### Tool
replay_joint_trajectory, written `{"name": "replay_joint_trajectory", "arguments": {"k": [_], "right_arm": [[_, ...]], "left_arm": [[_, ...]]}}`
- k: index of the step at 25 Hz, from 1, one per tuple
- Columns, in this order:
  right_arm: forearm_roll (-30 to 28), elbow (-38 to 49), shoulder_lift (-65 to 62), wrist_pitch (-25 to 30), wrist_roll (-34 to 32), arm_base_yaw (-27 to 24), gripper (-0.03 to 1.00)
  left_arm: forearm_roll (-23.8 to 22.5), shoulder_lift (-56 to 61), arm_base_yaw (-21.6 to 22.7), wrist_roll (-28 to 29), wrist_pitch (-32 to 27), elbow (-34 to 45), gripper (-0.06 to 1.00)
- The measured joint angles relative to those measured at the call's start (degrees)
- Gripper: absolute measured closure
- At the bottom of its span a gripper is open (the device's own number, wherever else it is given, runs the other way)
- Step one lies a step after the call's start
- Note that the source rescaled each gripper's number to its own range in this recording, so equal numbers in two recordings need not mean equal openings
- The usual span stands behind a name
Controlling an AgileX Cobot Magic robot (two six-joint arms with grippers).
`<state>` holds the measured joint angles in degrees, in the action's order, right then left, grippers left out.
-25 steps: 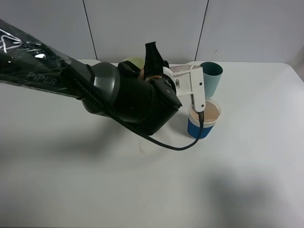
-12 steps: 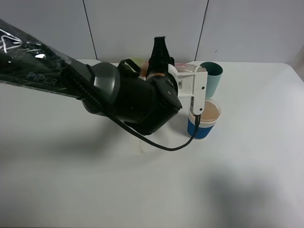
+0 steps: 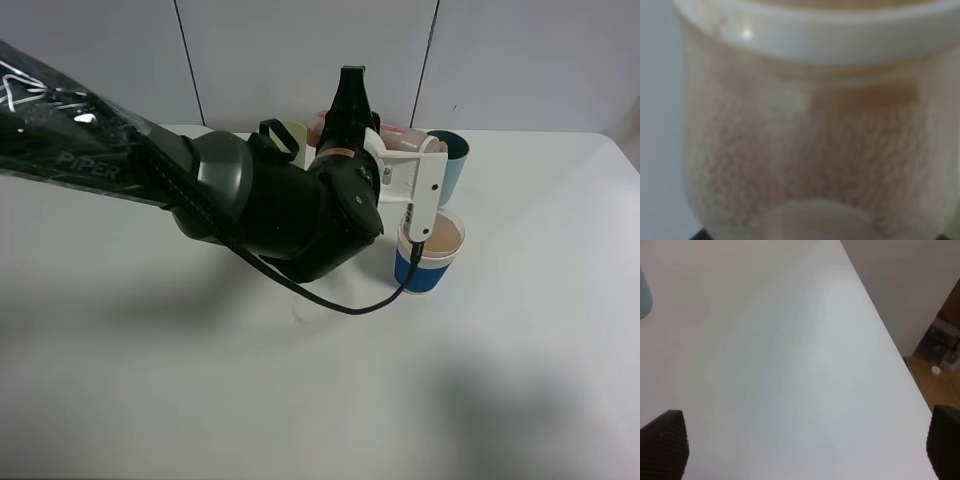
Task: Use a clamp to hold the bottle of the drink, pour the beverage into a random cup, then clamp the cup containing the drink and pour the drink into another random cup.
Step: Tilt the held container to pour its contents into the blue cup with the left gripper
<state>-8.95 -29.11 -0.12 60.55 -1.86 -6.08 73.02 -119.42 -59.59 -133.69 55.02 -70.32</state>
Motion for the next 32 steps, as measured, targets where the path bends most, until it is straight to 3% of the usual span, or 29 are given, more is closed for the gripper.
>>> {"name": "replay_joint_trajectory", "arguments": {"k": [12, 32], "right_arm": [[0.0, 0.0, 0.0, 0.0, 0.0, 0.0, 0.12], [-0.04, 0.0, 0.0, 0.0, -0.04, 0.0, 0.12]], "left_arm": [[-4.72, 0.0, 0.0, -0.76, 0.81, 0.0, 0.89], [-5.7, 0.0, 0.0, -5.11, 2.1, 0.0, 0.89]]}}
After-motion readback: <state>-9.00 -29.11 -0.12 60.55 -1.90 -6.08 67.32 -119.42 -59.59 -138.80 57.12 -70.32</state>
